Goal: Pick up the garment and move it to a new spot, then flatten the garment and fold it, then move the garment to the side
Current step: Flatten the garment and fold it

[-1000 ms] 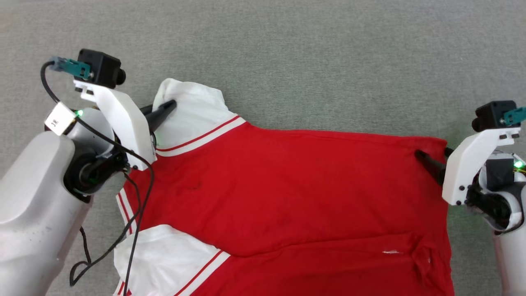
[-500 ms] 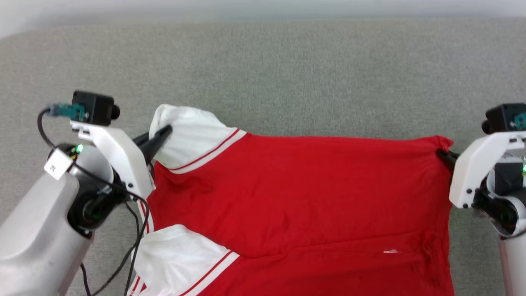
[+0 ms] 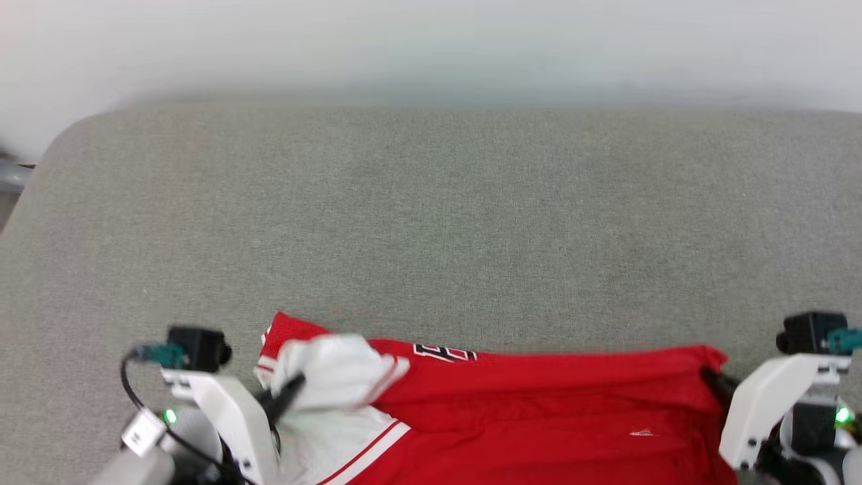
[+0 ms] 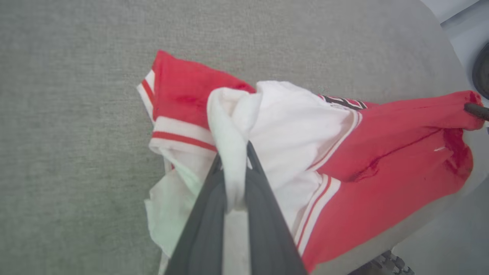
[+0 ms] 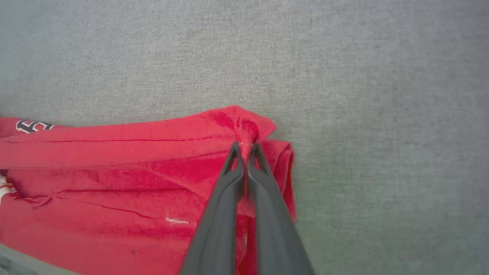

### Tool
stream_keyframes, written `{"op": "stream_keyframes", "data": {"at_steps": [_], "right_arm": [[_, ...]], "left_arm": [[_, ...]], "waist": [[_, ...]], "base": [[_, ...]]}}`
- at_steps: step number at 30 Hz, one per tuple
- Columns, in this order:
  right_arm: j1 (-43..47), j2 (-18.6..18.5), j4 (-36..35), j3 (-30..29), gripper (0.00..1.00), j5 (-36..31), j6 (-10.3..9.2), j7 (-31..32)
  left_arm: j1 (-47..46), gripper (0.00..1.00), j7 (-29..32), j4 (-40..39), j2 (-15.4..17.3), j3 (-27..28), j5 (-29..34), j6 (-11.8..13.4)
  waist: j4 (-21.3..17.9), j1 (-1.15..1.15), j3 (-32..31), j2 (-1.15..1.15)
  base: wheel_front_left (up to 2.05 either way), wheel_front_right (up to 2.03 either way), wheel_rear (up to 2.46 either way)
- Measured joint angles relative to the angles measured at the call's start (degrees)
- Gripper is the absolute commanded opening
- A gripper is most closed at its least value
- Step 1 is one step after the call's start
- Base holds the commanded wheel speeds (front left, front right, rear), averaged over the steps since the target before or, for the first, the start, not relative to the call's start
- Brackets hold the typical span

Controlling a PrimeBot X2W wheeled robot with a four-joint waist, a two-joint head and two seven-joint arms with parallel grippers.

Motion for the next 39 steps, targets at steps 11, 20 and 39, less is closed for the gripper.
{"op": "stream_keyframes", "data": {"at_steps": [11,20,39], "right_arm": [[11.6,3.6,0.9,-2.2,1.0,1.5,0.0,-5.0],[13.2,4.7,-2.3,-1.8,1.0,1.9,0.0,-15.7],[11.5,0.5,-7.5,-5.8,1.0,-2.0,0.0,-2.8]], "left_arm": [[6.0,1.0,-4.9,5.0,-5.1,-2.3,-1.1,-1.2],[6.0,1.0,-15.1,4.4,-5.6,0.2,3.1,0.1],[5.2,1.0,-30.1,-10.6,-6.4,5.0,22.1,12.8]], "waist": [[0.8,0.0,-1.4,0.0],[-0.2,0.0,-2.8,0.0],[1.0,0.01,-2.4,0.0]], "base": [[0.0,0.0,0.0],[0.0,0.0,0.0],[0.0,0.0,0.0]]}}
